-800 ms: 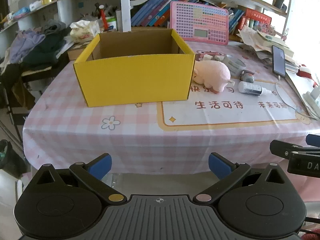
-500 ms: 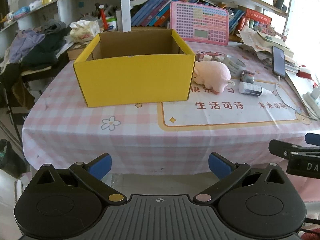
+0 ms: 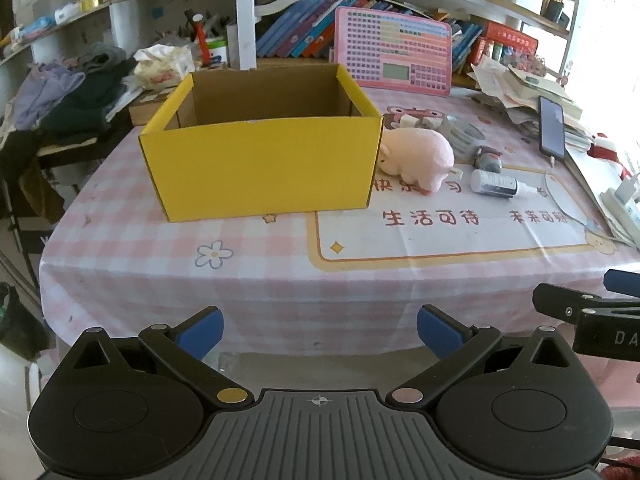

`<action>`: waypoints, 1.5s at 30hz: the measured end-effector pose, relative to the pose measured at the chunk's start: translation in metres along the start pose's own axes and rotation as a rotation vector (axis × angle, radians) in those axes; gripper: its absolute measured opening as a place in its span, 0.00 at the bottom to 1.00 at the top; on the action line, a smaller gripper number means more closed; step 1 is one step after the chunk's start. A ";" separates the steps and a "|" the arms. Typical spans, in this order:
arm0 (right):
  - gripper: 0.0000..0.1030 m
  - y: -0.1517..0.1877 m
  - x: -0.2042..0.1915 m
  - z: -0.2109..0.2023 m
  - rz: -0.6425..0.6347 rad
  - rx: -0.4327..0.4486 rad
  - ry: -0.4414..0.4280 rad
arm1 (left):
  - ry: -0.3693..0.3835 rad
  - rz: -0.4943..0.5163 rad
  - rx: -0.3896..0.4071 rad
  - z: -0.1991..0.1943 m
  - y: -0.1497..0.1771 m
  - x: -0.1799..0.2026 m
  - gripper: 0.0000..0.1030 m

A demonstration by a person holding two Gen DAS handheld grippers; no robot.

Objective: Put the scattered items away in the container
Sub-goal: 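Move both tools toward the pink plush pig and white spray bottle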

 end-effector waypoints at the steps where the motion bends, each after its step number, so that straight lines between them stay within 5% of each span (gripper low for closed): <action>1: 1.00 0.001 0.000 0.000 0.000 -0.002 -0.001 | 0.000 0.007 0.002 0.000 0.000 0.001 1.00; 16: 1.00 -0.004 -0.021 -0.002 -0.077 0.030 0.006 | 0.020 0.036 0.032 -0.006 -0.005 0.000 1.00; 28: 1.00 -0.010 -0.010 -0.001 -0.012 0.054 0.014 | 0.068 0.010 0.026 -0.002 -0.012 -0.004 1.00; 45: 1.00 -0.024 -0.006 -0.017 -0.012 0.077 0.135 | 0.001 0.087 0.052 -0.007 -0.012 -0.008 1.00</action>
Point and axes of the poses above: each gripper's, at about its wrist camera, not at the fingertips, and z roughly the way its jaws point, x to its right, y to its underside, the point moved 8 cm from there along z, roughly the way its jaws point, and after that the axes turned 8 degrees about -z, right-handed, at the moved point
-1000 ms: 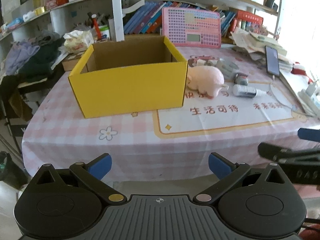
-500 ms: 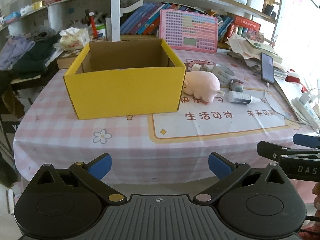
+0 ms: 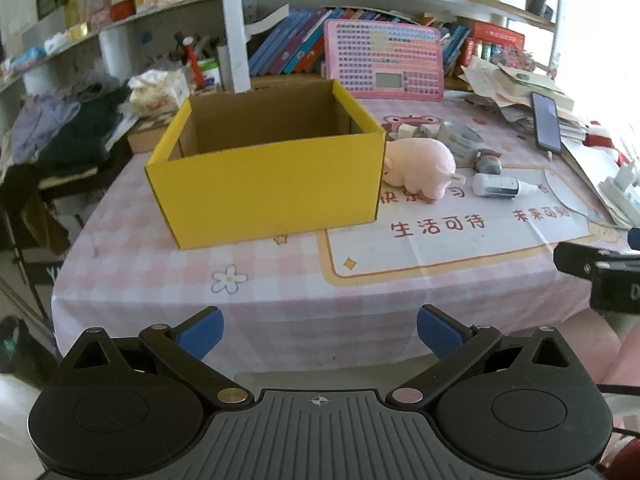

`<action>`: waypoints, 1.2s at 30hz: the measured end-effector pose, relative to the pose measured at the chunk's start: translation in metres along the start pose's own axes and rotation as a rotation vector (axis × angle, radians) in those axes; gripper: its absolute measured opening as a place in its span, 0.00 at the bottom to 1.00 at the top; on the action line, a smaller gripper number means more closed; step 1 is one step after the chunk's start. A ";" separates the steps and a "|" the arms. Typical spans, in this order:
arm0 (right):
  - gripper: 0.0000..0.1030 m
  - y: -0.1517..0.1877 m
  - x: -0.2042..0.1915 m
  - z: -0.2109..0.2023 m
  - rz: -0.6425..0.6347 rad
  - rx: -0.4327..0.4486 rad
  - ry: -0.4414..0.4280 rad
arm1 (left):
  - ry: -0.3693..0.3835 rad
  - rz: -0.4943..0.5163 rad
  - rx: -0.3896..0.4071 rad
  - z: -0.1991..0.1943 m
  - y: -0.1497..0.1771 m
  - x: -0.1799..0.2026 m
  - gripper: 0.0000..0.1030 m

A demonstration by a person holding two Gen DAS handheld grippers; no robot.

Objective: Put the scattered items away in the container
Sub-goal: 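Move both tools toward the pink plush pig and white spray bottle, then lower the right gripper over the white spray bottle while the left approaches the pig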

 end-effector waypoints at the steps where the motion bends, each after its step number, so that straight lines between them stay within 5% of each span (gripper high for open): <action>1: 1.00 0.001 0.002 0.001 0.013 -0.005 0.001 | 0.002 0.011 0.006 -0.001 -0.001 0.001 1.00; 17: 1.00 0.001 0.001 0.004 -0.018 0.009 -0.027 | 0.111 -0.055 0.079 -0.011 -0.013 0.008 1.00; 36: 1.00 -0.007 0.038 0.043 0.021 -0.039 -0.030 | 0.118 0.071 -0.004 0.026 -0.020 0.057 1.00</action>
Point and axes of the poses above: each gripper's, at about its wrist camera, not at the fingertips, and z roughly the way its jaws point, x to its right, y to its underside, the point moved 8 cm from there along z, roughly the way its jaws point, and after that the axes turned 8 degrees about -z, right-handed, at the moved point
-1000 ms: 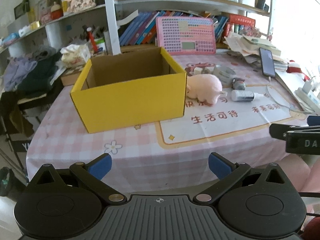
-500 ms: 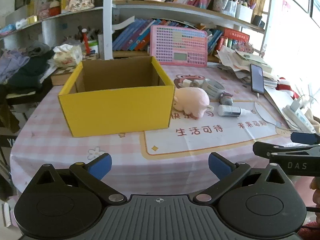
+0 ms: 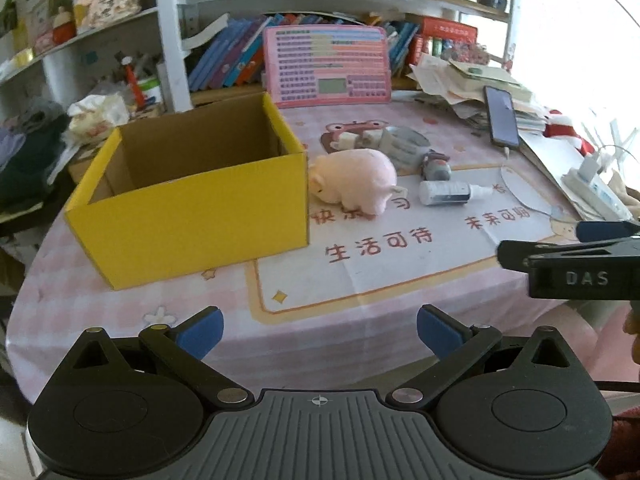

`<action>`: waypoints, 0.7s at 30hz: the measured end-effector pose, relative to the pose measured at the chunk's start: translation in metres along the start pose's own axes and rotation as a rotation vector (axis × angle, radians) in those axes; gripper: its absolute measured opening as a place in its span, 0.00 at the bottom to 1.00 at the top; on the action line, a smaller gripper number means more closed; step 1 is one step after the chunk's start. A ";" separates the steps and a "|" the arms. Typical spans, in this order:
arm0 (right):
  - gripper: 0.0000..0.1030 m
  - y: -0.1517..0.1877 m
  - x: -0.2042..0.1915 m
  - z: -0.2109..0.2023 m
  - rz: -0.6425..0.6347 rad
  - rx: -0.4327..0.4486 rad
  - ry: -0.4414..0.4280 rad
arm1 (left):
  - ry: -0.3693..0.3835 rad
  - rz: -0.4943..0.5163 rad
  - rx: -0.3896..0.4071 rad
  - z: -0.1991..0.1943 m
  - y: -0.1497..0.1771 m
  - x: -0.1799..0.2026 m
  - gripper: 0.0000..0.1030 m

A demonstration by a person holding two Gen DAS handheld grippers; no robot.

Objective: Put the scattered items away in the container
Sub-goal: 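Lower the right gripper over the white spray bottle while the left approaches the pig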

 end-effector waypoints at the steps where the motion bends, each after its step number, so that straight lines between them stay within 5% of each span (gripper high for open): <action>1: 1.00 0.000 0.001 0.003 -0.001 -0.005 -0.003 | 0.008 0.010 0.002 0.002 -0.001 0.003 1.00; 21: 1.00 -0.017 0.052 0.074 0.038 -0.110 -0.012 | 0.119 0.182 -0.054 0.068 -0.036 0.072 0.99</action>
Point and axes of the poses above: each gripper's, at about its wrist camera, not at the fingertips, and z roughly the way its jaws point, x to its right, y to its underside, the point moved 8 cm from there along z, roughly the way its jaws point, and after that the axes turned 8 degrees about -z, right-handed, at the moved point
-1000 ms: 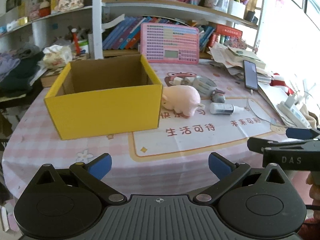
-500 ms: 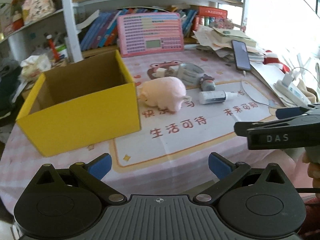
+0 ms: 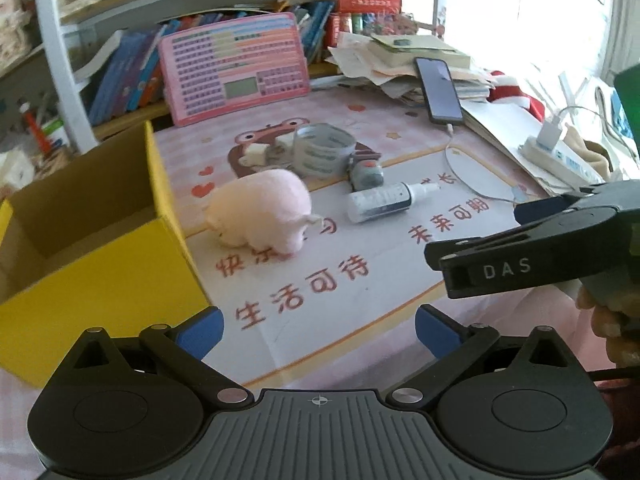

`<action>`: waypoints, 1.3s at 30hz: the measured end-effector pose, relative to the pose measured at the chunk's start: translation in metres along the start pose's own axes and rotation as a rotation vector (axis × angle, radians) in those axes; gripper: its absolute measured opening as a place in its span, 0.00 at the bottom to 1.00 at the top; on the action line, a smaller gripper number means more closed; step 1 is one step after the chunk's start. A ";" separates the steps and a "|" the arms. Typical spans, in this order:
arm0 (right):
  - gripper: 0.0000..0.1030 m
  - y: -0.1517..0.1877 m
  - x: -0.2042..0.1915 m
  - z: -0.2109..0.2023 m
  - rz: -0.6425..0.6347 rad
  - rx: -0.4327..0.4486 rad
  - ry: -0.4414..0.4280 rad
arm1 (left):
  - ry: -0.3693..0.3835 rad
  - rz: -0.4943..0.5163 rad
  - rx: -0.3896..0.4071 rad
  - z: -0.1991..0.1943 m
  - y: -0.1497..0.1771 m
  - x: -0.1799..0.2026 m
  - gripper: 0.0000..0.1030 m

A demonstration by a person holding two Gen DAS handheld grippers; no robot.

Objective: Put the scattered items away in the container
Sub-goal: 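Lower the right gripper over the white spray bottle while the left approaches the pig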

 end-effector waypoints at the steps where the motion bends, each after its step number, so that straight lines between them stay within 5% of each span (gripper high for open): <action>1: 1.00 -0.002 0.002 0.002 0.001 -0.002 -0.001 | -0.002 0.002 -0.001 0.002 -0.003 0.001 0.99; 22: 1.00 -0.050 0.042 0.074 0.003 -0.037 -0.100 | -0.132 -0.031 -0.062 0.064 -0.053 -0.002 0.99; 39: 0.96 -0.071 0.036 0.107 -0.076 -0.044 -0.234 | -0.213 -0.009 -0.125 0.103 -0.068 -0.006 0.99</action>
Point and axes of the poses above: each gripper's, at about its wrist camera, not at the fingertips, and z roughly the way its jaws point, x to its right, y to its underside, the point moved 8 cm from there along z, roughly the way its jaws point, and after that the axes turned 8 degrees about -z, right-handed, at the moved point
